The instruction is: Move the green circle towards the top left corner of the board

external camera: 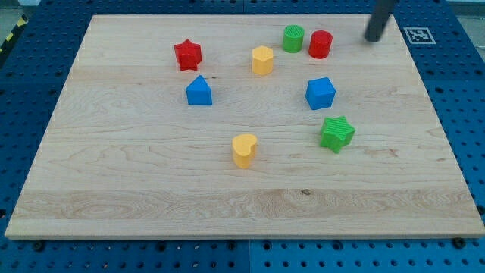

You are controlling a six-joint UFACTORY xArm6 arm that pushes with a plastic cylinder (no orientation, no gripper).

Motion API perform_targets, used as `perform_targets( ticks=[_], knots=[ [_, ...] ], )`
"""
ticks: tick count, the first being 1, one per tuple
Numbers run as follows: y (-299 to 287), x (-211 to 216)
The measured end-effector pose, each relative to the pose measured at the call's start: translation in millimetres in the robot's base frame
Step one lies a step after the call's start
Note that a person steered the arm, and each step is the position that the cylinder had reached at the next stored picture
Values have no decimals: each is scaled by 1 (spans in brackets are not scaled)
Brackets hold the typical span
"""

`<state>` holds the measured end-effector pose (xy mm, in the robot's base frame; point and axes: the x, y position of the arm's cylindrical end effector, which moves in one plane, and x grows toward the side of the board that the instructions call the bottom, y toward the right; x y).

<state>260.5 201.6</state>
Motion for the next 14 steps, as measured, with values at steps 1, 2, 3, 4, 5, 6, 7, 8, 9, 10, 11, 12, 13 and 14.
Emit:
perform_targets(
  ticks=[1, 2, 3, 4, 5, 6, 7, 8, 9, 10, 11, 12, 13, 14],
  knots=[
    [-18, 2],
    [-23, 14],
    [-59, 21],
    [-84, 21],
    [-112, 14],
    [-126, -3],
    [-128, -13],
    [-138, -22],
    [-168, -19],
    [-212, -19],
    [-261, -19],
    [-309, -19],
    [-356, -19],
    [-380, -17]
  ],
)
